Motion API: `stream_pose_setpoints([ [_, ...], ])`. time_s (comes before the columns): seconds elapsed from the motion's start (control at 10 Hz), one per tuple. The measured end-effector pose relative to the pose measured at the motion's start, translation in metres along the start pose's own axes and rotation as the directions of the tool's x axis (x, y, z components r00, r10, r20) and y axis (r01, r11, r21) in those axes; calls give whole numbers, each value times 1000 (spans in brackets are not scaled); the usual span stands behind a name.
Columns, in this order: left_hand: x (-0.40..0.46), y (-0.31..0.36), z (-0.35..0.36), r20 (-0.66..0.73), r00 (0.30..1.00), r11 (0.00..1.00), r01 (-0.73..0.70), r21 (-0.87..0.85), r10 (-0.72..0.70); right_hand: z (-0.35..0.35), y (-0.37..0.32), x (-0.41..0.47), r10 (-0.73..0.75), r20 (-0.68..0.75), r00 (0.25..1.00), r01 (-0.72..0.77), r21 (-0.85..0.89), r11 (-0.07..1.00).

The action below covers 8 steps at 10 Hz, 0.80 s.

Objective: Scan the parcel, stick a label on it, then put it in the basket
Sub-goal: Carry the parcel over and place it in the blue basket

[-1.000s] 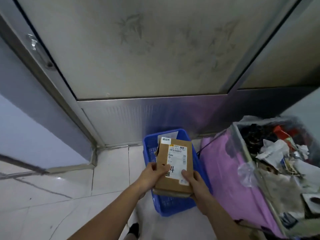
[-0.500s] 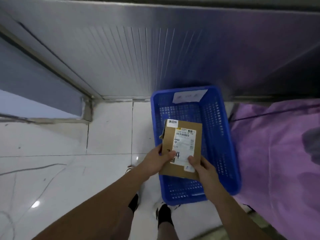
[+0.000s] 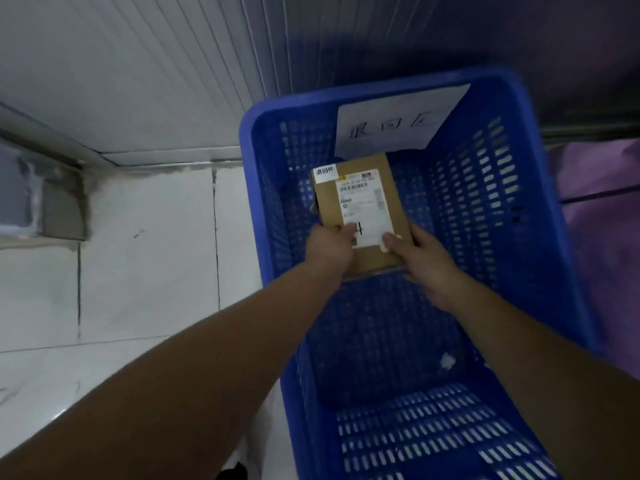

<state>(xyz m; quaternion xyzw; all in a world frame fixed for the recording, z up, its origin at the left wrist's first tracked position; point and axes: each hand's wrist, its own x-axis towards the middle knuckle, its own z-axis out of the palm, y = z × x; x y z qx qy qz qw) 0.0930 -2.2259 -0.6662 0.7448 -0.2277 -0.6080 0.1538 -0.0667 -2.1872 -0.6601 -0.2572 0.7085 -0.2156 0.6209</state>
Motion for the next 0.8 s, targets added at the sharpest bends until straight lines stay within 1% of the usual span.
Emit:
stream_pose_setpoints([
  [0.1,48,2,15,-126,992,999,6,-33,-10,16,6,53,-15,7,1000,15,8,1000],
  [0.2,93,-6,33,-293,949,994,105,-40,-112,40,25,104,-53,-2,999,53,32,998],
  [0.3,111,-19,36,-442,876,966,248,66,-195,70,56,121,-53,4,999,53,39,998],
  [0.4,119,-26,39,-452,874,967,240,83,-178,87,64,129,-94,-13,995,95,89,991],
  [0.5,128,-33,40,-477,867,966,226,124,-142,96,67,134,-129,-47,991,132,66,989],
  [0.6,126,-36,41,-472,870,969,219,111,-142,92,66,135,-81,-41,996,79,-33,996],
  [0.7,127,-19,34,-431,878,955,276,105,-206,75,38,136,-35,-94,995,21,-148,989],
  [0.8,105,8,24,-405,889,950,286,123,-215,50,-4,111,-112,-124,986,79,-241,967],
])
